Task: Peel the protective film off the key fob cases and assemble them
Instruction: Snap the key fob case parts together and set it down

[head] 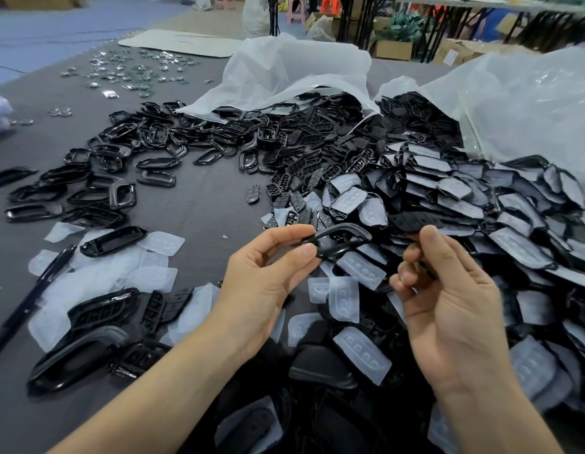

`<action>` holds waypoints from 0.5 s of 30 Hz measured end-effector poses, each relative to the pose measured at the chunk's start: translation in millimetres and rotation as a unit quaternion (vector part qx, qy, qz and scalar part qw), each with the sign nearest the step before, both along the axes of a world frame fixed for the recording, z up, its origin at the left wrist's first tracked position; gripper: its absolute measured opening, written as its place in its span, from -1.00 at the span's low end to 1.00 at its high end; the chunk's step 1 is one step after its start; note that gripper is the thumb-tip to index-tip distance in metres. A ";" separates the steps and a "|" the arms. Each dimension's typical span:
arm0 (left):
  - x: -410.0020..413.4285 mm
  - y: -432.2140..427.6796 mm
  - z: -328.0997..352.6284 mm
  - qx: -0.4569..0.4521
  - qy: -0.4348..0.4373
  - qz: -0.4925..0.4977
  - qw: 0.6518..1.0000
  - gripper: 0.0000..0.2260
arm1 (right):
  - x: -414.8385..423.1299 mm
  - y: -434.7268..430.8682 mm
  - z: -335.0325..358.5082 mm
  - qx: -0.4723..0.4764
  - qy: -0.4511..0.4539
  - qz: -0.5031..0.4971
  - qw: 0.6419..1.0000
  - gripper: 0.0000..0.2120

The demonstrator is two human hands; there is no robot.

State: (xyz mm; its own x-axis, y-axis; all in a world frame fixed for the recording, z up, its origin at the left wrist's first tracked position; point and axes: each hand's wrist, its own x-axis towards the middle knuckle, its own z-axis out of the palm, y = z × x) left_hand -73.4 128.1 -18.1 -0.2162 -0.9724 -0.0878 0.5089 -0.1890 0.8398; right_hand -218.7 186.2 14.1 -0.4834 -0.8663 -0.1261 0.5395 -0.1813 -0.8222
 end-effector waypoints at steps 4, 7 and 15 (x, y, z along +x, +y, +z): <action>1.4 -1.2 -0.1 0.003 0.004 0.007 1.000 -0.83 | -0.4 -0.6 -0.8 -0.009 -0.012 -0.005 1.000 -0.86; 2.4 -2.6 -0.5 0.007 0.010 0.013 1.000 -0.84 | -0.6 -1.1 -1.1 -0.014 -0.023 -0.010 1.000 -0.89; 3.5 -3.2 -1.4 0.002 0.010 0.008 1.000 -0.85 | -1.0 -2.3 0.4 -0.001 -0.076 -0.011 0.997 -0.86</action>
State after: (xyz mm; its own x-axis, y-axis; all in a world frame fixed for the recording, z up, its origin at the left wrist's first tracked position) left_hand -69.9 124.9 -19.5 -0.2021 -0.9754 -0.0885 0.5287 -0.1847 0.8285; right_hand -219.7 183.9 14.5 -0.4770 -0.8563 -0.1979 0.6544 -0.1957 -0.7304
